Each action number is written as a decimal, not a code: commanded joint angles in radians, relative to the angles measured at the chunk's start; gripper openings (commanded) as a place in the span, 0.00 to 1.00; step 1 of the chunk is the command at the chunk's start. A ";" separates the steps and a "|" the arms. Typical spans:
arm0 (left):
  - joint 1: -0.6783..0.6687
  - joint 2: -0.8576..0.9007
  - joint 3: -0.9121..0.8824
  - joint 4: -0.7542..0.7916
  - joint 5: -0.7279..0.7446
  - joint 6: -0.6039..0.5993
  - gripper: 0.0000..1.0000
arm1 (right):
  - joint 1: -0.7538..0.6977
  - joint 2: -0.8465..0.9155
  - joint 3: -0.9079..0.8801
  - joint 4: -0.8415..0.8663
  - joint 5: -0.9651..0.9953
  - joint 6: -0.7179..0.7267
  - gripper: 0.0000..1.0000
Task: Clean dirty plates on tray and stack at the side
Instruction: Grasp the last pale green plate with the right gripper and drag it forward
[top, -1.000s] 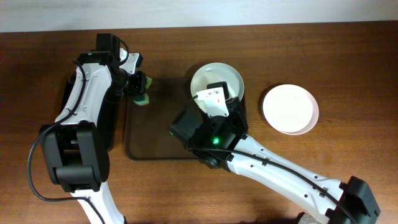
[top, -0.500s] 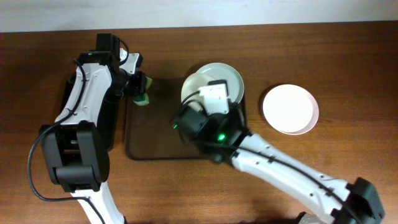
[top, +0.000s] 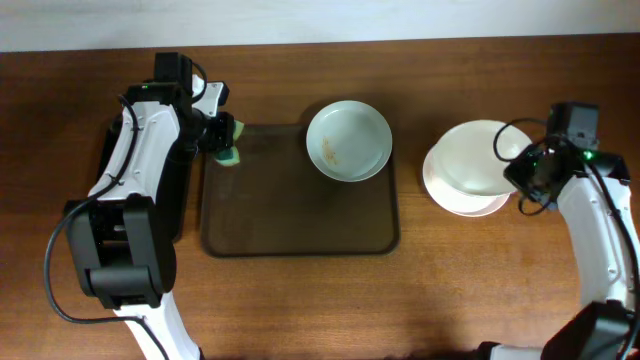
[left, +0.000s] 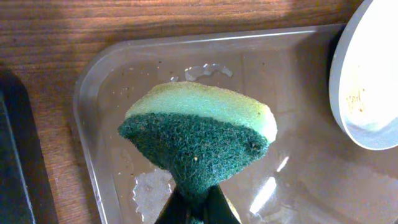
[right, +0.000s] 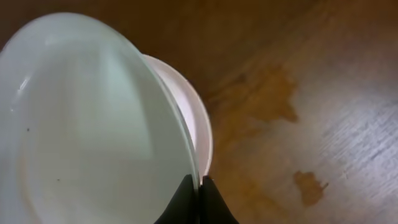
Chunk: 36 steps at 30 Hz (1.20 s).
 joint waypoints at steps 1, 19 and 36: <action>0.000 -0.001 0.005 0.014 0.004 0.019 0.01 | -0.006 0.047 -0.066 0.084 -0.009 -0.007 0.04; 0.000 -0.001 0.005 0.023 0.004 0.019 0.01 | 0.373 0.198 0.210 0.097 -0.195 0.022 0.50; -0.009 -0.001 0.005 0.023 0.003 0.019 0.01 | 0.708 0.512 0.214 0.145 -0.328 0.221 0.20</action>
